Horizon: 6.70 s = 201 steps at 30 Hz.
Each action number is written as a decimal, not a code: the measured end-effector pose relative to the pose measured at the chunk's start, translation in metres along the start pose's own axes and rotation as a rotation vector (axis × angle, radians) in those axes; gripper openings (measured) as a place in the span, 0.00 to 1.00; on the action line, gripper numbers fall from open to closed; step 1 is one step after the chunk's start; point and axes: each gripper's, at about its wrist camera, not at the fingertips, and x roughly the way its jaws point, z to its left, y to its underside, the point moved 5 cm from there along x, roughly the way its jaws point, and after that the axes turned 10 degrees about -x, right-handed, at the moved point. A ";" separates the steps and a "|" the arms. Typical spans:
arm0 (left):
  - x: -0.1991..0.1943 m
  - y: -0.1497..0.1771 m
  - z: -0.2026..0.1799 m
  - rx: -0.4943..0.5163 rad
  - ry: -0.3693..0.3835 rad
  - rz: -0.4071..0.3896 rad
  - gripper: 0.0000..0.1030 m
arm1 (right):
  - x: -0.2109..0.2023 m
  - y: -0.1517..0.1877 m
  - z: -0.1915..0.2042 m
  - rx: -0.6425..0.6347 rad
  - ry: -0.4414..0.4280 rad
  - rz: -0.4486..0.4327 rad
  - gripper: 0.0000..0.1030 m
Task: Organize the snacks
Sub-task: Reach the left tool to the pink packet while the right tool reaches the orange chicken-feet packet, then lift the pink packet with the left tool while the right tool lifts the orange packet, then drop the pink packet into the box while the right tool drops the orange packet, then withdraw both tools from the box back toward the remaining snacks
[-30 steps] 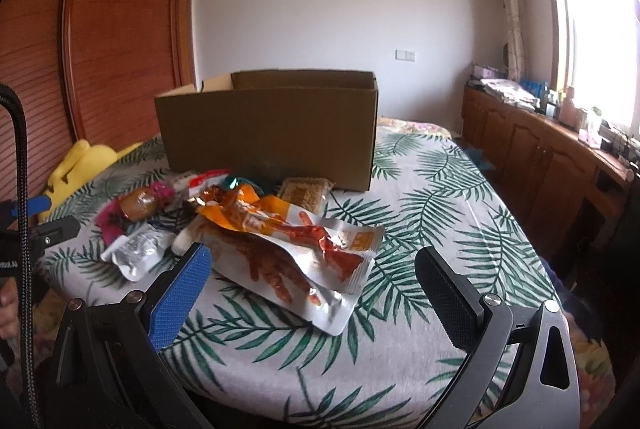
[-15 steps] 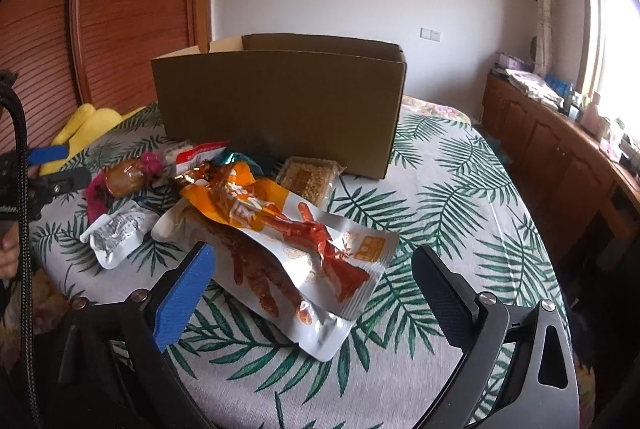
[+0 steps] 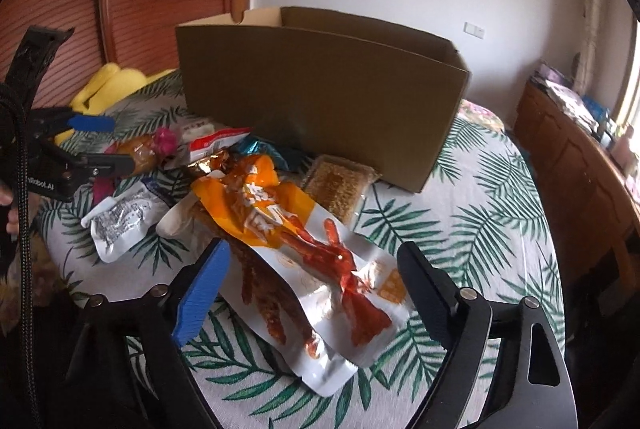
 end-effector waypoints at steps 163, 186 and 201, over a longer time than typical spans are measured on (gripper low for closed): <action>0.003 -0.183 -0.030 -0.129 0.030 -0.197 0.68 | 0.054 -0.118 -0.095 0.192 -0.038 0.009 0.58; -0.061 -0.113 -0.038 -0.012 0.065 -0.241 0.68 | -0.022 -0.084 -0.052 0.149 -0.130 -0.132 0.58; -0.053 -0.029 -0.044 0.029 0.088 -0.167 0.68 | -0.016 -0.036 -0.015 0.127 -0.178 -0.075 0.62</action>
